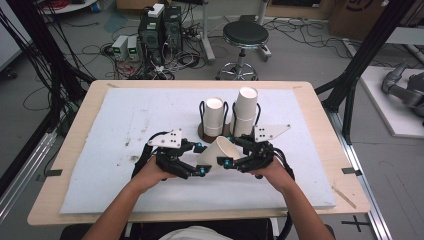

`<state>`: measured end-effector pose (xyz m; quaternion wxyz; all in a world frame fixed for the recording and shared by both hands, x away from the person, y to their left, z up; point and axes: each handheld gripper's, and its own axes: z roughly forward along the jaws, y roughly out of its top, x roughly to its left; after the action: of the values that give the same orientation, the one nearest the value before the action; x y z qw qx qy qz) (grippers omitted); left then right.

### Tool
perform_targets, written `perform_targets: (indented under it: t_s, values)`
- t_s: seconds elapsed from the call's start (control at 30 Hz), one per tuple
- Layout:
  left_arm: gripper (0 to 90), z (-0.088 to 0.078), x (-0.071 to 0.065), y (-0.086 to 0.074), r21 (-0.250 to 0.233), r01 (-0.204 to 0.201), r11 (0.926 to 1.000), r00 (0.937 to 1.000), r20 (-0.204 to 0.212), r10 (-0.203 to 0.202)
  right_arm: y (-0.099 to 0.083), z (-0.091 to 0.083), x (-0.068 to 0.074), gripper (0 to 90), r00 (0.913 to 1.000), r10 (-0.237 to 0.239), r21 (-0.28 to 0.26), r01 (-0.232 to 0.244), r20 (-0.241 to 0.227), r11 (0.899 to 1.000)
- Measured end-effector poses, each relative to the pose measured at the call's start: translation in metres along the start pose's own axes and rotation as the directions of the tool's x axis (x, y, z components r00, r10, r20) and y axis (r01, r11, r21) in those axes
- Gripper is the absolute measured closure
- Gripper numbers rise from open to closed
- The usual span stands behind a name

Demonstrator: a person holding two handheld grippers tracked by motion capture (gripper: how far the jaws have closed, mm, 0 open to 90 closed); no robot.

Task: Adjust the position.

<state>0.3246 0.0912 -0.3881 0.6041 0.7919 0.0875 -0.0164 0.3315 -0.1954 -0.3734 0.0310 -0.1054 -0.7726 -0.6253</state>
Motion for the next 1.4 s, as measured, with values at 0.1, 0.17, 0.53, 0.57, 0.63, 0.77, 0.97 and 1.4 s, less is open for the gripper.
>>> perform_targets:
  t_s: [0.1,0.17,0.53,0.57,0.63,0.77,0.97,1.4]
  values:
    - [36.4,0.0013,-0.0007,-0.0004,0.006,-0.002,1.0,0.9999,0.015,0.002,0.001,0.0011,0.0007,37.1,1.0,0.0,-0.002,0.0,-0.006,1.0]
    - [36.7,0.002,-0.0016,-0.0001,0.004,-0.012,0.9999,0.9996,0.025,0.012,0.0028,0.0017,0.0025,36.7,0.9999,0.003,-0.008,-0.003,-0.011,1.0]
    - [36.3,-0.0034,0.0001,0.0016,-0.043,-0.005,0.9991,0.9998,0.02,0.006,0.0033,0.0008,0.0024,29.5,0.9993,0.034,-0.045,-0.033,0.018,0.998]
    - [36.3,-0.0029,-0.0001,0.0015,-0.04,-0.001,0.9992,0.9997,0.023,0.002,0.0035,0.0005,0.0026,30.0,0.9997,0.024,-0.043,-0.024,0.009,0.999]
    - [36.3,-0.0008,-0.0011,0.0009,-0.022,-0.003,0.9998,0.9998,0.022,0.004,0.004,0.0004,0.0028,34.0,0.9998,0.019,-0.044,-0.019,-0.004,0.999]
    - [31.4,0.0029,-0.0022,0.0016,-0.007,-0.001,1.0,0.9999,-0.013,0.001,0.0046,0.0004,0.0034,36.7,1.0,0.006,-0.03,-0.006,-0.005,1.0]
    - [36.1,0.0035,-0.0021,0.0008,0.005,-0.013,0.9999,0.9999,-0.001,0.013,0.005,0.0,0.0035,38.5,0.9999,0.01,-0.022,-0.01,0.001,1.0]
    - [36.3,-0.001,-0.0013,0.0022,-0.04,-0.014,0.9991,0.9998,0.012,0.014,0.0056,0.0016,0.0045,23.4,0.9989,0.043,-0.056,-0.042,0.019,0.998]
